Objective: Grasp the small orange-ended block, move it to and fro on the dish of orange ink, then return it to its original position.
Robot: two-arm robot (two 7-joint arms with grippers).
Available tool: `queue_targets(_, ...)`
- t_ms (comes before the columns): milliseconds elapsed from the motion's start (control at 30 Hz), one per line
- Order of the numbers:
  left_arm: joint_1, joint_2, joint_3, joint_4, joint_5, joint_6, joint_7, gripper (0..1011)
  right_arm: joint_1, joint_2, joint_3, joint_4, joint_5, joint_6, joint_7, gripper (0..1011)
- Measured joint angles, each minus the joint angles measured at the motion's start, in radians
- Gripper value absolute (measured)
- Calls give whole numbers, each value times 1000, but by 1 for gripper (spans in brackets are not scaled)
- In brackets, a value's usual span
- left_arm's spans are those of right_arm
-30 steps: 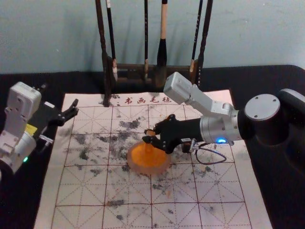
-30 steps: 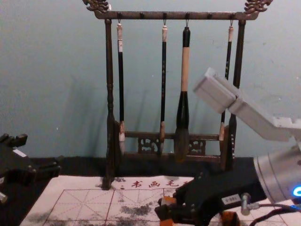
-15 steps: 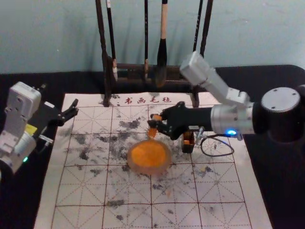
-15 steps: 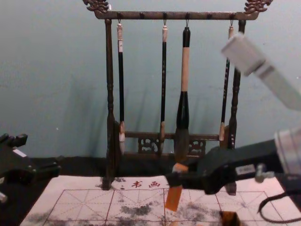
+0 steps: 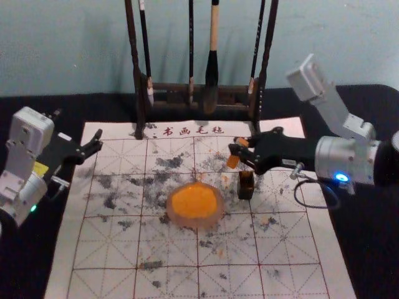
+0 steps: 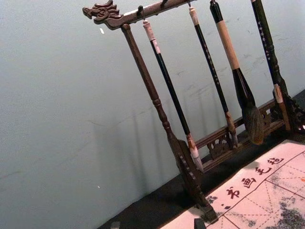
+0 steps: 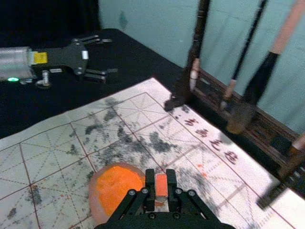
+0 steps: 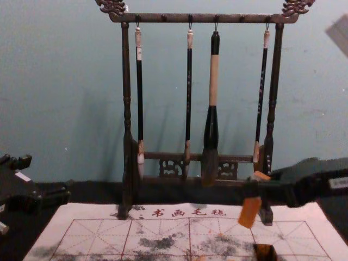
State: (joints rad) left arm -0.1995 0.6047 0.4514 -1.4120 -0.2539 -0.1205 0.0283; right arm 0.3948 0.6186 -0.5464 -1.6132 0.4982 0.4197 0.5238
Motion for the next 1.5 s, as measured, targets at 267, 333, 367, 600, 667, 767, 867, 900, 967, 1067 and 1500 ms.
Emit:
queue_targets(267, 0, 0, 0, 0, 0, 0, 0, 1001, -91, 35, 53, -74, 26, 34, -96, 116)
queue_targets(333, 0, 0, 0, 0, 0, 0, 0, 1001, -113, 38, 65, -86, 29, 44, -121, 114)
queue_targets(367, 0, 0, 0, 0, 0, 0, 0, 1001, -119, 38, 69, -89, 29, 46, -128, 114)
queue_targets(600, 0, 0, 0, 0, 0, 0, 0, 1002, -148, 39, 79, -97, 29, 59, -146, 114)
queue_targets(667, 0, 0, 0, 0, 0, 0, 0, 1001, -150, 36, 79, -96, 29, 61, -146, 114)
queue_targets(767, 0, 0, 0, 0, 0, 0, 0, 1001, -149, 29, 79, -90, 26, 63, -146, 116)
queue_targets(867, 0, 0, 0, 0, 0, 0, 0, 1001, -145, 20, 78, -81, 23, 64, -146, 116)
queue_targets(900, 0, 0, 0, 0, 0, 0, 0, 1001, -143, 18, 76, -79, 22, 64, -146, 114)
queue_targets(967, 0, 0, 0, 0, 0, 0, 0, 1001, -140, 13, 74, -74, 18, 64, -145, 116)
queue_targets(1067, 0, 0, 0, 0, 0, 0, 0, 1001, -131, 0, 69, -59, 10, 68, -146, 116)
queue_targets(1500, 0, 0, 0, 0, 0, 0, 0, 1001, -114, -25, 60, -25, -21, 76, -148, 116)
